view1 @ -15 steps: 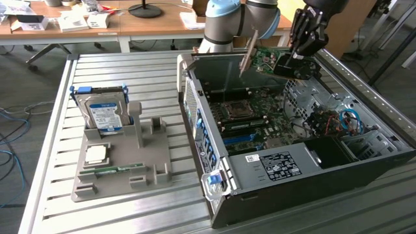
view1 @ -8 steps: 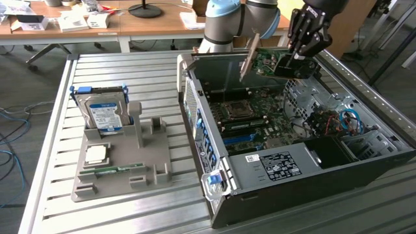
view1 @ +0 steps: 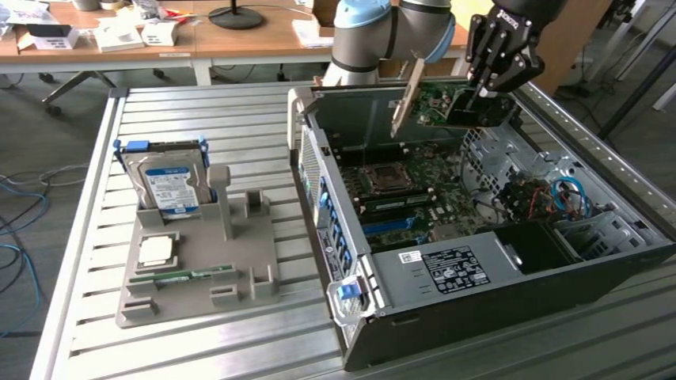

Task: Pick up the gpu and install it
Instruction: 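Insert the gpu into the slot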

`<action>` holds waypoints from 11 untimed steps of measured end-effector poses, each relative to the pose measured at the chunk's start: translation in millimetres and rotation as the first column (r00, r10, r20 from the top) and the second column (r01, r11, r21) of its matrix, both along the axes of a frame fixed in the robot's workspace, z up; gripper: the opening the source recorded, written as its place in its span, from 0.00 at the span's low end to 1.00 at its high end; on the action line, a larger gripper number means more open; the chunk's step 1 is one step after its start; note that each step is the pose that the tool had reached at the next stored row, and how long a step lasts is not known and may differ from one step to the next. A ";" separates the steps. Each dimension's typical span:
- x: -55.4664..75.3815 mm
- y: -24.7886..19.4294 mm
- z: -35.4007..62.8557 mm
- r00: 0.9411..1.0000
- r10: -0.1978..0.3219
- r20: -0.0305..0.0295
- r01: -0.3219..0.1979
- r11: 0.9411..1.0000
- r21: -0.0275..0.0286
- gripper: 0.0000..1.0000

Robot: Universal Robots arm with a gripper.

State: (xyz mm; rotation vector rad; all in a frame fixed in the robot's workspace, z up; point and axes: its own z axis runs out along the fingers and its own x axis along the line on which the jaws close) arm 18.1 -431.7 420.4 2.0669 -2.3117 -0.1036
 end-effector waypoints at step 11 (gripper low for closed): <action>-0.6 0.0 -0.2 0.998 0.063 0.006 -0.063 0.998 0.000 0.26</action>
